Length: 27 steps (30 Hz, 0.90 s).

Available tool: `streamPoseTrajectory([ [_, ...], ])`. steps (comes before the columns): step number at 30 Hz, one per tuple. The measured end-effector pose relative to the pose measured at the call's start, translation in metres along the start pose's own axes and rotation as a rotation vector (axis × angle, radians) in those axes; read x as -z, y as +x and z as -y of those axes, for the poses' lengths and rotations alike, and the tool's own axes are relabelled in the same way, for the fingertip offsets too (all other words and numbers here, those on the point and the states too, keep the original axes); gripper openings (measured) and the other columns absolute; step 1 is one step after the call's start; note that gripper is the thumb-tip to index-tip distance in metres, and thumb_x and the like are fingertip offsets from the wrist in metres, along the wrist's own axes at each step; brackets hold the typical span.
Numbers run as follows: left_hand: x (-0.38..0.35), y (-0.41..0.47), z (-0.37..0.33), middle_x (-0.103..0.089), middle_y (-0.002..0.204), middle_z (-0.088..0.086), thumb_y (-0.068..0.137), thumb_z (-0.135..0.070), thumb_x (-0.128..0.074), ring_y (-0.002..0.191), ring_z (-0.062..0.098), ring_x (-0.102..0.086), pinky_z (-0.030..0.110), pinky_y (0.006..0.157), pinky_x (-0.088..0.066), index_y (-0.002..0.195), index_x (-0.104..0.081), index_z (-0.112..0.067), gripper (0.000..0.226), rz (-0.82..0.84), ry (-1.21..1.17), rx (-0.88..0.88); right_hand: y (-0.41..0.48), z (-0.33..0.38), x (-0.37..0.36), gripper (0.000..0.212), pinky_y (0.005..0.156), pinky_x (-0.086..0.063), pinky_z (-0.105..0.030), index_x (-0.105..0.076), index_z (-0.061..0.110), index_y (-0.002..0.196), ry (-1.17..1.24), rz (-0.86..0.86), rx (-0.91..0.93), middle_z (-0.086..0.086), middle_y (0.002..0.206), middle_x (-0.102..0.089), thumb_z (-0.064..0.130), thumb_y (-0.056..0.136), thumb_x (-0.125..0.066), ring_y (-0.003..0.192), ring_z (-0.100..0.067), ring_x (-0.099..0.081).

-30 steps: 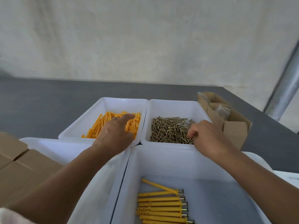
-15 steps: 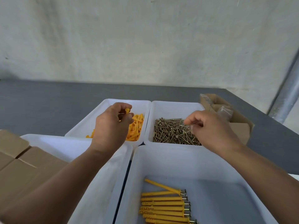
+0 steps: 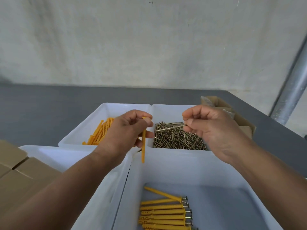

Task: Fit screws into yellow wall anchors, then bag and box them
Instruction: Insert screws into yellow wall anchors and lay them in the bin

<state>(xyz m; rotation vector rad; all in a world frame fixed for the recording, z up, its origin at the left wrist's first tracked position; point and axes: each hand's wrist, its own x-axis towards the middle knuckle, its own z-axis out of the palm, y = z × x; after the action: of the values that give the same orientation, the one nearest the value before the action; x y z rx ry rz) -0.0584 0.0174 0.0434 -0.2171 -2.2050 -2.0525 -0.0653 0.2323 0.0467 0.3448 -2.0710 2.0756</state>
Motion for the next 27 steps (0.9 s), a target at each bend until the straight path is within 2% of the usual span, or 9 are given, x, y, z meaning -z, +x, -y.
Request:
streamPoseTrajectory([
  [5,-0.005,-0.004,0.004,-0.074,0.092,0.007,0.095,-0.013,-0.059,0.074,0.016,-0.072,0.018,0.046,-0.046,0.091,-0.071,-0.017,0.013,0.157,-0.044,0.12,0.0,-0.001,0.0,0.03,0.077,-0.055,-0.031,-0.074,0.015,0.079,0.021,0.001,-0.021,-0.003,0.079,-0.068,-0.012,0.086,-0.062,0.072,-0.012,-0.069],
  [9,-0.006,-0.005,0.008,-0.074,0.084,0.004,0.095,-0.011,-0.059,0.074,0.014,-0.071,0.018,0.05,-0.049,0.095,-0.069,-0.014,0.01,0.206,-0.016,0.133,-0.002,-0.001,-0.001,0.026,0.076,-0.055,-0.029,-0.072,0.013,0.083,-0.003,0.009,-0.036,-0.006,0.083,-0.067,-0.01,0.088,-0.061,0.07,-0.011,-0.069],
  [13,-0.007,-0.005,0.009,-0.072,0.078,0.002,0.095,-0.009,-0.059,0.071,0.012,-0.069,0.017,0.05,-0.049,0.094,-0.068,-0.013,0.009,0.195,0.0,0.132,-0.008,0.001,-0.002,0.028,0.071,-0.058,-0.03,-0.075,0.025,0.082,-0.277,0.058,-0.001,-0.001,0.077,-0.069,0.001,0.09,-0.063,0.064,-0.01,-0.067],
  [16,-0.008,-0.006,0.01,-0.072,0.077,0.003,0.094,-0.009,-0.06,0.07,0.012,-0.07,0.017,0.049,-0.048,0.093,-0.068,-0.013,0.009,0.196,0.004,0.122,-0.014,0.003,-0.007,0.023,0.056,-0.052,-0.017,-0.074,0.036,0.088,-0.551,0.157,0.04,0.016,0.071,-0.068,0.017,0.092,-0.064,0.059,-0.004,-0.065],
  [18,-0.009,-0.006,0.011,-0.072,0.079,0.005,0.094,-0.009,-0.059,0.07,0.013,-0.07,0.017,0.05,-0.048,0.094,-0.068,-0.013,0.01,0.211,0.012,0.112,-0.017,0.002,-0.012,0.018,0.056,-0.049,-0.014,-0.072,0.038,0.095,-0.7,0.252,0.057,0.026,0.071,-0.065,0.024,0.093,-0.061,0.064,-0.002,-0.065],
  [20,-0.011,-0.007,0.011,-0.073,0.081,0.008,0.095,-0.009,-0.059,0.071,0.013,-0.07,0.018,0.05,-0.049,0.095,-0.069,-0.012,0.01,0.232,0.024,0.103,-0.02,0.001,-0.016,0.017,0.057,-0.049,-0.016,-0.07,0.039,0.099,-0.787,0.318,0.077,0.021,0.073,-0.066,0.027,0.094,-0.059,0.069,-0.002,-0.065],
  [23,-0.012,-0.008,0.013,-0.074,0.089,0.013,0.094,-0.01,-0.061,0.075,0.014,-0.071,0.018,0.053,-0.05,0.097,-0.07,-0.013,0.011,0.261,0.043,0.097,-0.021,0.0,-0.019,0.013,0.064,-0.047,-0.026,-0.071,0.031,0.094,-0.904,0.327,0.129,0.009,0.075,-0.063,0.026,0.094,-0.059,0.073,-0.005,-0.06],
  [27,-0.013,-0.008,0.014,-0.072,0.088,0.01,0.093,-0.011,-0.063,0.077,0.013,-0.071,0.019,0.057,-0.052,0.099,-0.072,-0.014,0.012,0.261,0.006,0.109,-0.017,0.0,-0.014,0.013,0.067,-0.038,-0.022,-0.071,0.031,0.086,-0.963,0.223,0.146,0.01,0.087,-0.059,0.028,0.093,-0.061,0.081,-0.004,-0.054],
])
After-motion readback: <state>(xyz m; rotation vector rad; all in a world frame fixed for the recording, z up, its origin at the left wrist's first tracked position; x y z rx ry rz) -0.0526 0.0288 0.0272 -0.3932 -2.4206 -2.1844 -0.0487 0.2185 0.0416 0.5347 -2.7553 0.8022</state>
